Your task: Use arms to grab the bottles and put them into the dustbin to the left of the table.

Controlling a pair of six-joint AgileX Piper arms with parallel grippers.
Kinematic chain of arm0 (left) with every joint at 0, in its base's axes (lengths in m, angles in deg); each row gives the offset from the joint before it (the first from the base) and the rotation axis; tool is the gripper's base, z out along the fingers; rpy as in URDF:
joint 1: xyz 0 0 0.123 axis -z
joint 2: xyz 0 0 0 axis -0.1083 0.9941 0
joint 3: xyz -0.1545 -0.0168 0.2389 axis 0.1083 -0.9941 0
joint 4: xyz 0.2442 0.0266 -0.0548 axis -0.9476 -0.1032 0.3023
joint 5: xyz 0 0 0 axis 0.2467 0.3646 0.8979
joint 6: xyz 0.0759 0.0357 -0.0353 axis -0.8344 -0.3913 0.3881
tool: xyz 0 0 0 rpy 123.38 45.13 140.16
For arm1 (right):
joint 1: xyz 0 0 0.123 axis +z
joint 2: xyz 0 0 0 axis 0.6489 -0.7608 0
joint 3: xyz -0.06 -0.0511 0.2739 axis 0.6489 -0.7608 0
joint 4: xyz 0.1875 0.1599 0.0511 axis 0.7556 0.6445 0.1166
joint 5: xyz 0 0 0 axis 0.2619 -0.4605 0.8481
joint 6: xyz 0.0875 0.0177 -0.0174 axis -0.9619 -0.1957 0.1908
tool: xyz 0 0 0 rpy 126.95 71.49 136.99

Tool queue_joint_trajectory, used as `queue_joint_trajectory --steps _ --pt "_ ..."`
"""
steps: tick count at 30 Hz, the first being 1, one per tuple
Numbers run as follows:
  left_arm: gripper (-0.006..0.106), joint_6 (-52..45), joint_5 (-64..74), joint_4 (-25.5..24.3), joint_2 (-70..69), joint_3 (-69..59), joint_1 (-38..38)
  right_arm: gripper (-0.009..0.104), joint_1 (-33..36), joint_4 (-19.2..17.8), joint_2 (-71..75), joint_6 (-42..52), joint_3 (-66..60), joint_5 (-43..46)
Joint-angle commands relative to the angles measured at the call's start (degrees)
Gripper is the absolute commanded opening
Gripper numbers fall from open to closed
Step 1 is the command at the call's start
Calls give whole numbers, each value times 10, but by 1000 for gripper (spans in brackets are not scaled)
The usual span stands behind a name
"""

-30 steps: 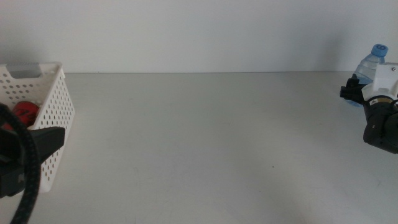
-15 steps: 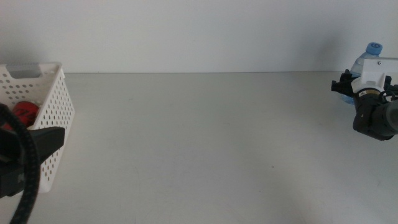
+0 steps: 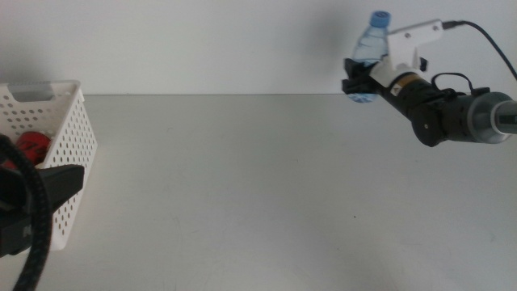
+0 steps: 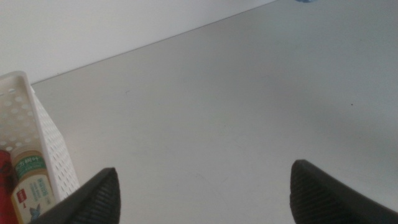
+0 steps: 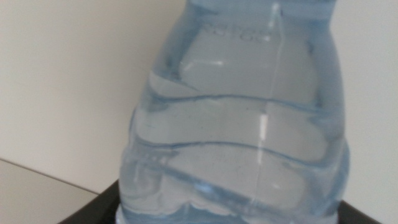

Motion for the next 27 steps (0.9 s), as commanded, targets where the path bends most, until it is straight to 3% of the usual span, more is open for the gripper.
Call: queue_joint_trajectory --steps 1,5,8,11,14,27 --pt "93 8 -43 -2 1 15 4 -1 32 -121 55 -89 34 70" --pt "93 8 -43 -2 1 15 4 -1 81 -274 51 -255 43 70" --pt "93 8 -43 -2 1 15 4 -1 113 -346 42 -318 43 71" --pt "93 8 -43 -2 1 15 4 -1 142 -395 30 -340 43 77" --pt "93 8 -42 -2 1 15 4 -1 168 -418 15 -340 43 88" --pt "93 8 -43 -2 1 15 4 4 205 -417 -10 -351 43 81"
